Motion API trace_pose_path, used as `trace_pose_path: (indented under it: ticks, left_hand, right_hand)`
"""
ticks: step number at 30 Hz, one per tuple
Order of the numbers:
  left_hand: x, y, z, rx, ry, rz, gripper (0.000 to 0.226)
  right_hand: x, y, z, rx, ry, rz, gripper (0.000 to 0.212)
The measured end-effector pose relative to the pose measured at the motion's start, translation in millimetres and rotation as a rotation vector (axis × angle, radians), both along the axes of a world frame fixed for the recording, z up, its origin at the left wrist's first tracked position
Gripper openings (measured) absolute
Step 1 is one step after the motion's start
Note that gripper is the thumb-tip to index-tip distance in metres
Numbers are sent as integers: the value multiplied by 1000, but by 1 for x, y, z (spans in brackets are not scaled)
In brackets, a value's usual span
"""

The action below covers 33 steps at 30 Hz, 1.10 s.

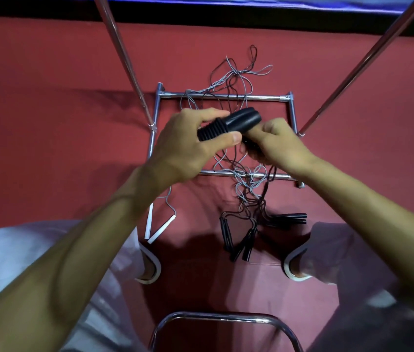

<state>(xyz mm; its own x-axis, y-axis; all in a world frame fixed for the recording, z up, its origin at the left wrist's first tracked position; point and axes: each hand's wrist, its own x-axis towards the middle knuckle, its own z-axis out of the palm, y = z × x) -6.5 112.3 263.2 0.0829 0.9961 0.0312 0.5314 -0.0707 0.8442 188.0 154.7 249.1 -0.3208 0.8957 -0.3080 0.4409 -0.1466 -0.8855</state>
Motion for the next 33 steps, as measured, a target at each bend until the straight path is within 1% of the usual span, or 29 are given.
trace_pose_path:
  ticks: [1, 3, 5, 6, 8, 10, 11, 12, 13, 14, 15, 16, 18, 19, 20, 21, 23, 26, 28, 30, 32, 33]
  left_hand:
    - [-1, 1, 2, -18, -54, 2, 43]
    - [-1, 0, 9, -65, -191, 9, 35]
    - [-2, -2, 18, -148, -360, 6, 11]
    - [-2, -3, 22, -204, -443, 11, 11]
    - [-3, -3, 28, -342, -598, 20, 27]
    - [-7, 0, 33, -500, -733, -16, 34]
    - [-10, 2, 34, -571, -777, -51, 36]
    - [-13, 4, 34, -630, -808, -76, 36]
    - [-15, 6, 35, -670, -827, -100, 36]
    - [-18, 7, 33, -701, -839, -121, 38]
    - [-20, 9, 33, -723, -846, -143, 41]
    - [-22, 10, 32, -740, -854, -168, 41]
    - [-25, 10, 32, -763, -903, -232, 46]
    - [-27, 10, 33, -775, -933, -250, 51]
    - [-29, 10, 34, -783, -953, -263, 54]
    - [-30, 10, 36, -781, -960, -268, 55]
    - [-30, 11, 37, -775, -945, -255, 54]
    - [-29, 12, 34, -771, -903, -221, 51]
    - [-29, 13, 31, -780, -881, -204, 51]
    - [-30, 13, 29, -791, -881, -203, 48]
    - [-30, 14, 29, -799, -901, -212, 47]
    - [-30, 14, 29, -803, -916, -217, 47]
  right_hand:
    - [4, 2, 0, 80, 1, 13, 40]
    - [11, 6, -3, 297, -87, 68, 35]
    - [16, 5, -2, 448, -102, 68, 21]
    - [18, 4, 1, 517, -82, 50, 15]
    - [24, 5, 8, 667, -77, 56, 6]
    - [30, 8, 12, 830, -171, 145, 14]
    - [32, 9, 14, 863, -212, 192, 19]
    - [33, 11, 16, 857, -234, 228, 21]
    - [33, 11, 18, 806, -232, 253, 23]
    - [33, 10, 20, 700, -210, 275, 26]
    - [33, 10, 21, 523, -137, 285, 28]
    - [32, 9, 25, 289, -17, 279, 29]
    - [30, 7, 34, -255, 279, 207, 30]
    - [29, 6, 39, -442, 384, 170, 33]
    - [28, 5, 42, -526, 445, 148, 34]
    - [27, 4, 44, -545, 468, 140, 35]
    - [25, 3, 45, -463, 418, 159, 34]
    - [21, 0, 39, -208, 270, 215, 35]
    - [20, -4, 36, -12, 129, 229, 28]
    - [22, -6, 35, 182, -5, 251, 30]
    - [27, -4, 36, 298, -68, 260, 31]
    - [29, -1, 37, 311, -66, 254, 30]
